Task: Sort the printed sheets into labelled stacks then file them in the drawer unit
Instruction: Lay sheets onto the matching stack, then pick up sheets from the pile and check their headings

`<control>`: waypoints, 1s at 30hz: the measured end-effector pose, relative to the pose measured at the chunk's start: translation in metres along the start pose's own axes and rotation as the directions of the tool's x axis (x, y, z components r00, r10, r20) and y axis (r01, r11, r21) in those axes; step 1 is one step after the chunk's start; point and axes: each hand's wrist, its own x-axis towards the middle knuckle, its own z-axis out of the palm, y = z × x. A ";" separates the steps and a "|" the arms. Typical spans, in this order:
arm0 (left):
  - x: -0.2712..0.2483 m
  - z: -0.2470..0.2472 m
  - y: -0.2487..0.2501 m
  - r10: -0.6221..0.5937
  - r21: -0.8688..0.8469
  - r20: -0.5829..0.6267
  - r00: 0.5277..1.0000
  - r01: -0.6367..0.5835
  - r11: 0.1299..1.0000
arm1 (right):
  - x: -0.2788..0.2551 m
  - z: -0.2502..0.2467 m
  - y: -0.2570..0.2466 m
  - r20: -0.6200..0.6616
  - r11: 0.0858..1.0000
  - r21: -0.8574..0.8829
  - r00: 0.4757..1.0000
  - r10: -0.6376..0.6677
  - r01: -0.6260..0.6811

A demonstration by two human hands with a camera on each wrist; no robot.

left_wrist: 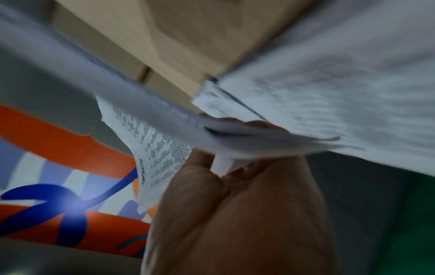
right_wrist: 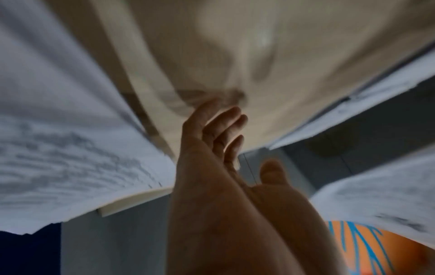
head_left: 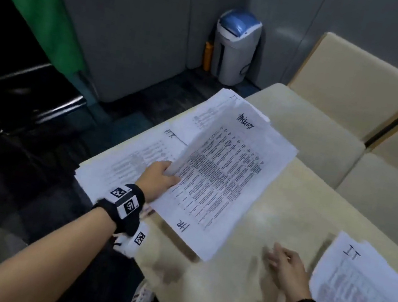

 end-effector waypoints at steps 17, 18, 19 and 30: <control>0.116 0.047 0.061 0.104 0.129 0.180 0.978 -0.128 0.983 | -0.019 0.015 0.016 -0.201 0.988 -0.007 0.968 0.153 -0.157; 0.127 0.063 0.071 0.118 0.162 0.189 0.975 -0.149 0.976 | -0.025 0.013 0.012 -0.216 0.991 0.034 0.967 0.134 -0.130; 0.137 0.078 0.079 0.125 0.192 0.201 0.972 -0.164 0.968 | -0.034 0.010 0.007 -0.241 0.991 0.086 0.963 0.119 -0.101; 0.185 0.166 0.089 0.140 0.597 0.177 0.974 -0.219 0.771 | -0.071 -0.059 0.012 -0.449 0.951 0.306 0.888 0.095 0.052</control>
